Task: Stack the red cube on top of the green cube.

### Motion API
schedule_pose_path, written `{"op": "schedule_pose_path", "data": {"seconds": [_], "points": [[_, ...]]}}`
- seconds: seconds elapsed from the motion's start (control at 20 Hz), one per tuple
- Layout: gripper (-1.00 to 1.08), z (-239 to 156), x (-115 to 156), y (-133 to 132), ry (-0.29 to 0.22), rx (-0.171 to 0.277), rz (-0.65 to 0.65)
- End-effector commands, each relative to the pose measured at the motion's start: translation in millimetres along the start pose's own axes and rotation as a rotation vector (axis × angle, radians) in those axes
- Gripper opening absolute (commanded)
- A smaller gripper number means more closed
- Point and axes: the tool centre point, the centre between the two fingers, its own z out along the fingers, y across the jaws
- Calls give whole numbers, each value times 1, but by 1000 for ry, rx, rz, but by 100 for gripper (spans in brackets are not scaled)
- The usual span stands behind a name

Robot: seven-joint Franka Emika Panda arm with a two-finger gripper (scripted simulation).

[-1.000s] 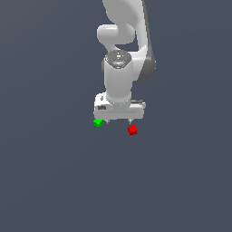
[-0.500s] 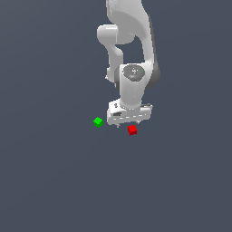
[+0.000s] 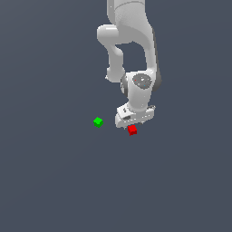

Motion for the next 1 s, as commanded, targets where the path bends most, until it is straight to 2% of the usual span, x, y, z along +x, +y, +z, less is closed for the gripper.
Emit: {"op": "schedule_pose_path", "data": {"seconds": [0.0,0.55,0.95], "points": [[100,5,-1,-3,1,-2,-14],[100,6,-1,-1,0,-3,-9],[100,39,-2,-1,1,-3,-7]]}}
